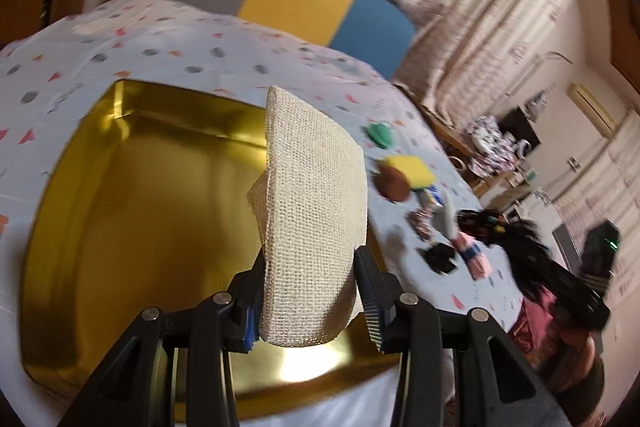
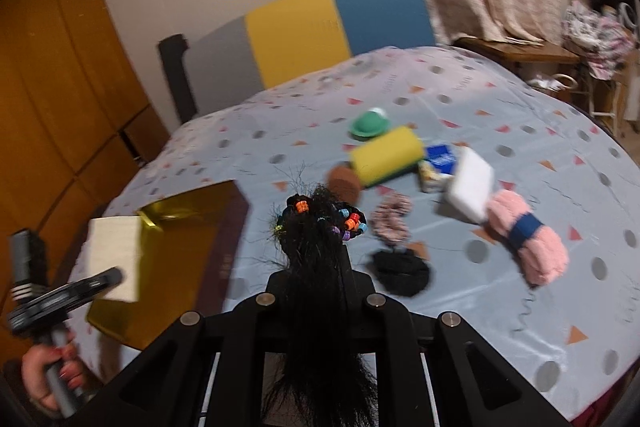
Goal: Organize rigid objects
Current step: 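Carry the cream cloth into the tray with left tool while right grasps black hairpiece, then lower the black hairpiece into the gold tray and open the right tool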
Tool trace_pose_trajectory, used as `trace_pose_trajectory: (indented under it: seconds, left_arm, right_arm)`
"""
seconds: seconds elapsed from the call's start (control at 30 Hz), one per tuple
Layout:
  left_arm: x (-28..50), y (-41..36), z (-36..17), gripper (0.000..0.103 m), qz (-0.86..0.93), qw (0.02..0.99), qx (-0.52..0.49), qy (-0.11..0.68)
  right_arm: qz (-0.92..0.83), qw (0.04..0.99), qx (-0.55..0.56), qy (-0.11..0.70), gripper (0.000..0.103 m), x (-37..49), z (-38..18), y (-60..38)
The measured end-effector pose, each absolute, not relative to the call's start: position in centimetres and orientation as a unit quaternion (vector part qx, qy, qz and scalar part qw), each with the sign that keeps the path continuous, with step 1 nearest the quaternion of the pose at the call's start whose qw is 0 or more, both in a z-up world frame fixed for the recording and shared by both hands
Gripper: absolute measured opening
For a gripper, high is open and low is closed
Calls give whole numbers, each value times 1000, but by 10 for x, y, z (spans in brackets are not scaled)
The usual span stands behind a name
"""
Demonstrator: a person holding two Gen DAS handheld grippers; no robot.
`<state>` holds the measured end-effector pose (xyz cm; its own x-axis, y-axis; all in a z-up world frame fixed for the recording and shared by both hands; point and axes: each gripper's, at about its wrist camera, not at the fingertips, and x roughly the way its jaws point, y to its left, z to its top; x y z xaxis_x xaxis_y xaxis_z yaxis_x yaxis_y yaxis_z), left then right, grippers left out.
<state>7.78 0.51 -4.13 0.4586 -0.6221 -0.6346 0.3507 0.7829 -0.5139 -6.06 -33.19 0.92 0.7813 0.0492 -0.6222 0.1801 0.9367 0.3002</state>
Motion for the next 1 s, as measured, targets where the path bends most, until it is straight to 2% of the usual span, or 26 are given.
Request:
trace_pose_trajectory:
  seconds: [0.3, 0.37, 0.43, 0.67, 1.0]
  left_arm:
    - [145, 35, -67, 42, -236, 820, -186, 486]
    - [156, 37, -72, 49, -227, 818, -190, 494]
    - [168, 38, -76, 62, -204, 822, -176, 502]
    - [181, 42, -64, 61, -155, 855, -120, 480]
    - [127, 77, -35, 61, -153, 875, -169, 427]
  right_arm:
    - [34, 930, 155, 333, 13, -34, 22, -267]
    - [45, 928, 150, 338, 13, -28, 21, -254]
    - [54, 926, 148, 343, 13, -24, 20, -245]
    - [76, 918, 136, 364, 13, -9, 8, -218]
    - [112, 904, 121, 395, 13, 21, -6, -177]
